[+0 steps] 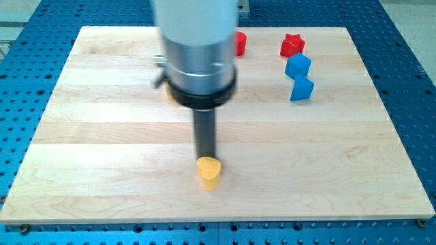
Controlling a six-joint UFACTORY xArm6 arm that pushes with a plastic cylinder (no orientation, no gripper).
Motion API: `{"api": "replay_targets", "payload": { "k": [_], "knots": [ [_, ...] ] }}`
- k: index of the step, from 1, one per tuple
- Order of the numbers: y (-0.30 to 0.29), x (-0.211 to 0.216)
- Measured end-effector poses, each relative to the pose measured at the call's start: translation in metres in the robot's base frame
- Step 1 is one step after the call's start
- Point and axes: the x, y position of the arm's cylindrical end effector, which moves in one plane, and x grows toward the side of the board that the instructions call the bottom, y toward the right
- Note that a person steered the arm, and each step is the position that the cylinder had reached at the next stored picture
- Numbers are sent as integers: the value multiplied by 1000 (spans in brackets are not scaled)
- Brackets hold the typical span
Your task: Push the yellow hexagon into the yellow heart
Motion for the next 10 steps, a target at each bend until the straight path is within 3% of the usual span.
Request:
{"api": "replay_targets", "payload": {
  "k": [2, 3, 4, 5, 7, 10],
  "knots": [
    [-55, -22],
    [-40, 12],
    [-6, 4],
    [-58, -57],
    [-176, -79],
    [-182, -107]
  ]
}}
